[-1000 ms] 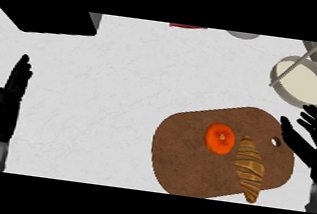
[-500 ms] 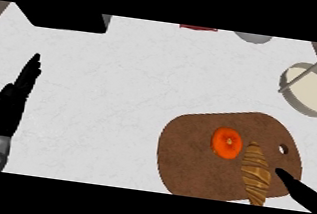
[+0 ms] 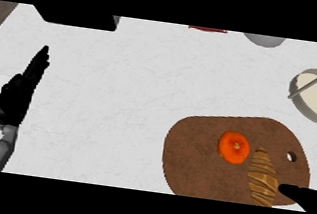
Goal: Pick the squash from the cutting board and place it in the tiered basket
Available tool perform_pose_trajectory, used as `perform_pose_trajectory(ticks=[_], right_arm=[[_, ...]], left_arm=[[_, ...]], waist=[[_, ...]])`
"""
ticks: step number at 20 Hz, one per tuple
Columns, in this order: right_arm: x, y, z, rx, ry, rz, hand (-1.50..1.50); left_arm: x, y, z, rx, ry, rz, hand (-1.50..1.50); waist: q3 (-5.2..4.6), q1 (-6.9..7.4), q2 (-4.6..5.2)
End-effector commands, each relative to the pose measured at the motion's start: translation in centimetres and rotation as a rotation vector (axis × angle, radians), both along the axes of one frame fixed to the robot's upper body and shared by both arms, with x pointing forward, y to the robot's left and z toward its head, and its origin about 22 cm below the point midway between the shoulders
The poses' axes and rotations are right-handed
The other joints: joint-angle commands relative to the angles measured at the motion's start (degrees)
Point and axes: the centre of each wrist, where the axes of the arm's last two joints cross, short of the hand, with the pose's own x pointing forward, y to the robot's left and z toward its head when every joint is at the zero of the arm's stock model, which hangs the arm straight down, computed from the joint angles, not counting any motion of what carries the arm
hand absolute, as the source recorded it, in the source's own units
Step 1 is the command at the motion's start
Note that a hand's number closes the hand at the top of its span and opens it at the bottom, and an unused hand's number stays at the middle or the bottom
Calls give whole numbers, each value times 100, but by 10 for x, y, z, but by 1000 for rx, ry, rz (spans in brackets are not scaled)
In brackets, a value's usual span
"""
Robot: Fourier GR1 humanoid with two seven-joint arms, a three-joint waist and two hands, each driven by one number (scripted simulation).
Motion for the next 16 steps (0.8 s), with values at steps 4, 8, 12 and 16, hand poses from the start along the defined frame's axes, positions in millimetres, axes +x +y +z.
perform_pose_trajectory(ticks=[4,8,12,16], right_arm=[[37,14,29,21,188,-74,-150],[49,23,15,62,269,-46,-150],[53,39,2,17,363,-55,-150],[57,53,-11,13,405,-34,-150]], left_arm=[[18,6,11,-1,-19,-2,0],[11,-6,-11,15,1,-9,0],[5,0,-4,3,-6,-9,0],[2,8,-18,-6,1,-1,0]], waist=[[16,83,13],[20,41,7],[16,76,-21],[14,29,-15]])
